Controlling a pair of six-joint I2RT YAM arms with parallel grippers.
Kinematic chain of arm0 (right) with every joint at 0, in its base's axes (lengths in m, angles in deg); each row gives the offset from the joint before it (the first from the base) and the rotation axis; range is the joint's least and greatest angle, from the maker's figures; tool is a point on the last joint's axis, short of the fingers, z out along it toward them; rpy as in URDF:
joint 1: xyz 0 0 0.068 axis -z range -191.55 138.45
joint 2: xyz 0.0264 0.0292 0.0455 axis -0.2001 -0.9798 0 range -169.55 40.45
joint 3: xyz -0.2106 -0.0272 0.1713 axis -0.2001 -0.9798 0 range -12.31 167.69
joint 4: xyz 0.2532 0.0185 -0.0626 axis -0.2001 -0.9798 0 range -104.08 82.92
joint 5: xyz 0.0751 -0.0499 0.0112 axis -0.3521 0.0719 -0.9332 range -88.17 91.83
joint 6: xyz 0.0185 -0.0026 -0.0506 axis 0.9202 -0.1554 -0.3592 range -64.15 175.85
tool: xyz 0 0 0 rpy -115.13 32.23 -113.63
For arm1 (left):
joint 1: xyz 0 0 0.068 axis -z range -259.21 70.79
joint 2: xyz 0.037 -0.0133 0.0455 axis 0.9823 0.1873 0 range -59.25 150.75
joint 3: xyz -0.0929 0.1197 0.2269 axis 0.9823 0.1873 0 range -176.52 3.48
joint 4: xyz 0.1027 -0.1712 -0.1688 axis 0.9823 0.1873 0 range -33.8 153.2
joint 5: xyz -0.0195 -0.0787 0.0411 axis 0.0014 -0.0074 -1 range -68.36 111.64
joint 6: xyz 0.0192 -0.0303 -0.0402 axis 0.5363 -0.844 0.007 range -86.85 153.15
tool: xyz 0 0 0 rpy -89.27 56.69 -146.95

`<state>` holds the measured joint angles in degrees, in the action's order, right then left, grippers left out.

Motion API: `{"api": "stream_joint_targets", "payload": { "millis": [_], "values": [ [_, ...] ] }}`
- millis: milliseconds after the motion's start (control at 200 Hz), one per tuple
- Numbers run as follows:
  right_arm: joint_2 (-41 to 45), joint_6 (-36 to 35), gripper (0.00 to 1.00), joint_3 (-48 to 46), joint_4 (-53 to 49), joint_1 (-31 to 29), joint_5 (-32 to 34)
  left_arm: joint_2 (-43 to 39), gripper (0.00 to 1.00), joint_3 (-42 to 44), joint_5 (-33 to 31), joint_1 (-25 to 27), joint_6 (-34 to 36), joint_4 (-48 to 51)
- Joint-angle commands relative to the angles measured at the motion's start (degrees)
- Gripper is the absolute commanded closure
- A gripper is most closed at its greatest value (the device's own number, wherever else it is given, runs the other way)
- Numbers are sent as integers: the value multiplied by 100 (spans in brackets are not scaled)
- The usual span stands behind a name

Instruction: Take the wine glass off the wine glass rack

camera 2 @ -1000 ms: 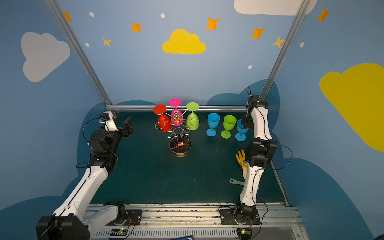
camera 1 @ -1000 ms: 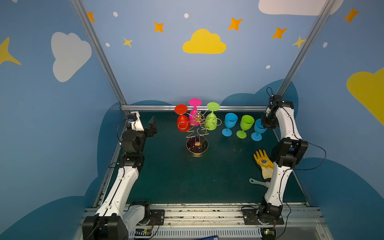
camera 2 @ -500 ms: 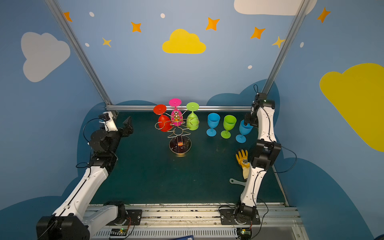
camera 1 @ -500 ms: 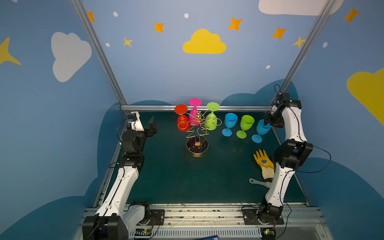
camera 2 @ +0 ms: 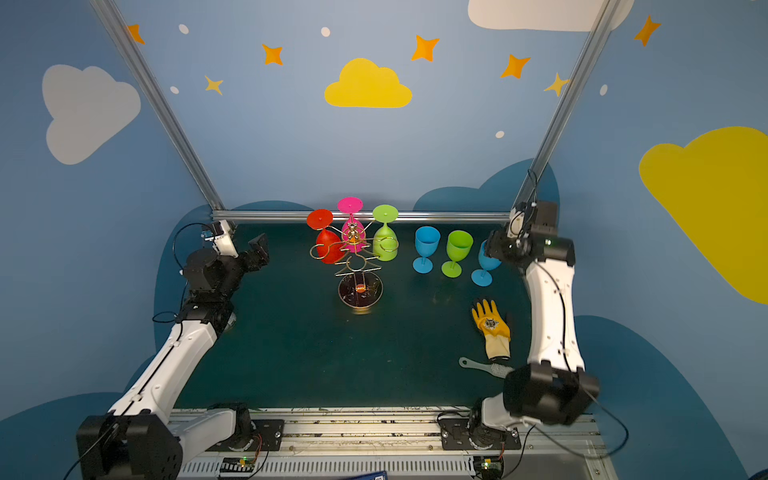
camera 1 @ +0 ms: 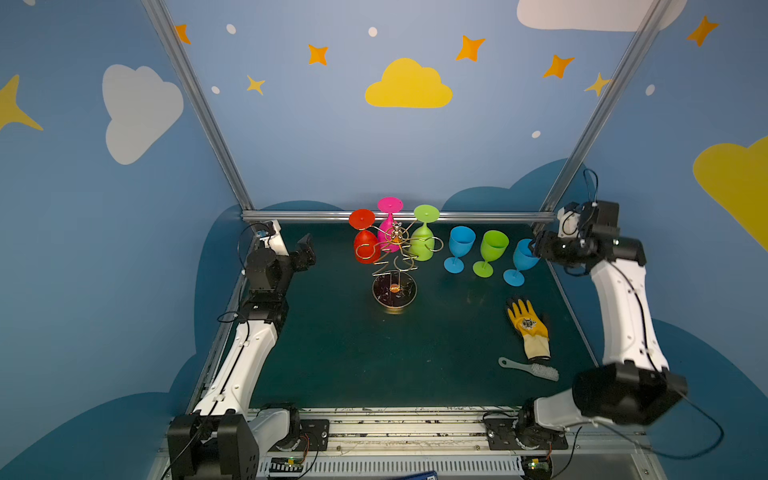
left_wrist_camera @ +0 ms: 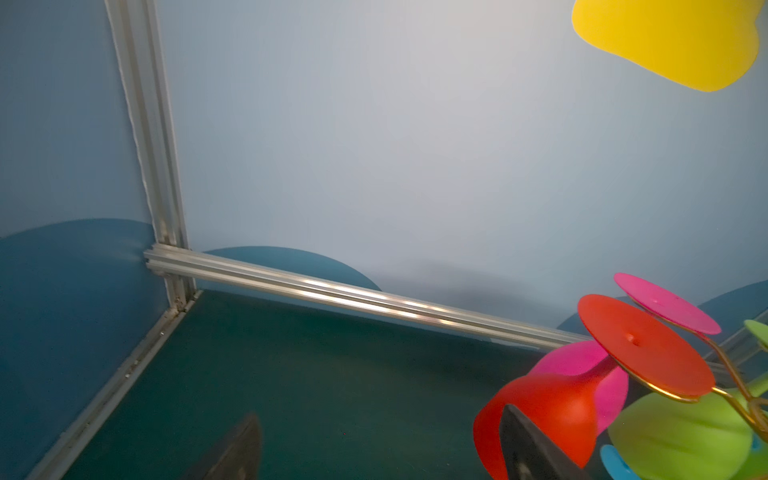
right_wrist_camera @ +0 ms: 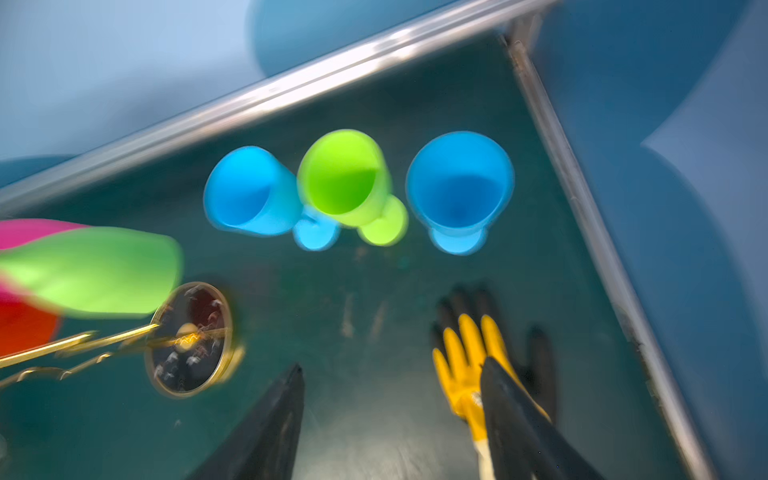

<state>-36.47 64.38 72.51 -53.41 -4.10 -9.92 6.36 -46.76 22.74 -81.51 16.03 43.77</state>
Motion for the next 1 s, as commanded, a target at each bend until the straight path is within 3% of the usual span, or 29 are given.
{"api": "stream_joint_targets", "payload": {
  "millis": [0, 100, 195, 491, 676, 996],
  "values": [
    [1086, 315, 29, -1366, 2204, -141, -948, 178, 14, -641, 891, -195, -669, 700],
    [1760, 439, 27, -1960, 2605, -247, -1458, 549, 18, -1258, 2052, -486, -1329, 1083],
    [1989, 477, 26, -2172, 2597, -446, -1872, 894, 21, -1397, 3037, -674, -2019, 694],
    [2196, 667, 26, -2657, 2759, -1055, -1865, 2399, 30, -2392, 5207, -651, -3152, 434],
    [2217, 871, 26, -2725, 2984, -1490, -1859, 2974, 33, -2730, 5319, -490, -3779, -48],
    [2287, 877, 26, -2794, 2919, -1825, -1632, 3308, 33, -3333, 5108, 0, -3269, 601]
  ]
}}
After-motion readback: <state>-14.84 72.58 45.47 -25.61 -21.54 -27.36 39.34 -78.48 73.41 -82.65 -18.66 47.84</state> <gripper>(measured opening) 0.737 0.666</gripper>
